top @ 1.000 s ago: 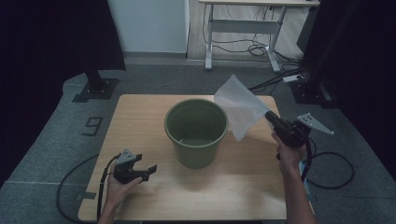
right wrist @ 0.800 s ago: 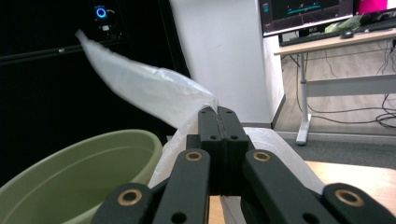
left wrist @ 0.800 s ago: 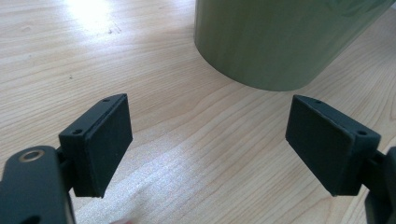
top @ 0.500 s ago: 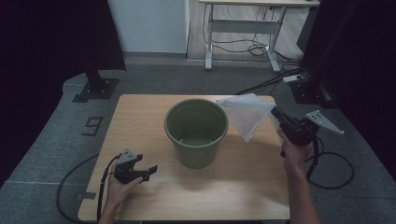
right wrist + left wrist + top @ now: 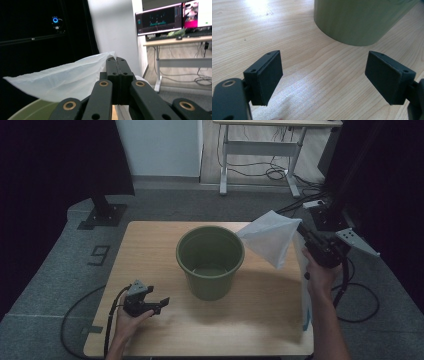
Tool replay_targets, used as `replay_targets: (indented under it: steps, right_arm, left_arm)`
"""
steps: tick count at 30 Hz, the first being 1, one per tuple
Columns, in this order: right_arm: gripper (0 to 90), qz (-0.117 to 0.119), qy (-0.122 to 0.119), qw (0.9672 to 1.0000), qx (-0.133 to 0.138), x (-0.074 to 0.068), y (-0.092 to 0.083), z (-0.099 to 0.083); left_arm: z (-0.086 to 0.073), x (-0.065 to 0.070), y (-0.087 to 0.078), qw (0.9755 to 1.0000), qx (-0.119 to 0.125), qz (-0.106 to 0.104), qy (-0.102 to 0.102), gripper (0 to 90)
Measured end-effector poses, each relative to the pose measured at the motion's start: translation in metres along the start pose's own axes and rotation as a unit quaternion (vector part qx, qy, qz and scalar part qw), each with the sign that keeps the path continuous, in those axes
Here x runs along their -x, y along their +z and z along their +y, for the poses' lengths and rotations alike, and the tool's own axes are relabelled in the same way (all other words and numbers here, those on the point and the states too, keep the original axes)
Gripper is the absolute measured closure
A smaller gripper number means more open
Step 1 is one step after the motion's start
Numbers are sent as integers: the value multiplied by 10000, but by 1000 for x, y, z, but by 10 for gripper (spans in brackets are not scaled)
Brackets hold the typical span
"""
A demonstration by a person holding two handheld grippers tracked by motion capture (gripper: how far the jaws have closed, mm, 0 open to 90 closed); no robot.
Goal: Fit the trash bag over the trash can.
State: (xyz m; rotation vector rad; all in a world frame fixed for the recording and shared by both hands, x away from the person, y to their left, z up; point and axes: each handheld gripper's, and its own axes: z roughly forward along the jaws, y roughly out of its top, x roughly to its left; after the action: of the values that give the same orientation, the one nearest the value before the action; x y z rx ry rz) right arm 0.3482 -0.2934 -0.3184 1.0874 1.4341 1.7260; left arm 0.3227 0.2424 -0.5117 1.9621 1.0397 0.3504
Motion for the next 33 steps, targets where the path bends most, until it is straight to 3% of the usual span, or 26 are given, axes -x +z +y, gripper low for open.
replay_targets:
  steps: [8, 16, 20, 23, 33]
  right_arm:
    - [889, 81, -106, 9994, 329, -13, -2, 24]
    - [889, 265, -245, 9988, 330, -31, 5, 28]
    - [889, 415, -326, 9984, 225, -44, 11, 22]
    - [889, 535, -426, 9977, -15, -57, 23, 8]
    - [889, 801, -461, 9946, -474, -77, 49, -26]
  left_arm:
    - [0, -1, -2, 10000, 23, -2, -10, 145]
    - [0, -1, -1, 10000, 17, -7, -21, 145]
    - [1, -1, -1, 10000, 32, -17, -37, 146]
    - [1, -1, -1, 10000, 31, -21, -29, 147]
    - [1, -4, -3, 10000, 59, -7, -58, 147]
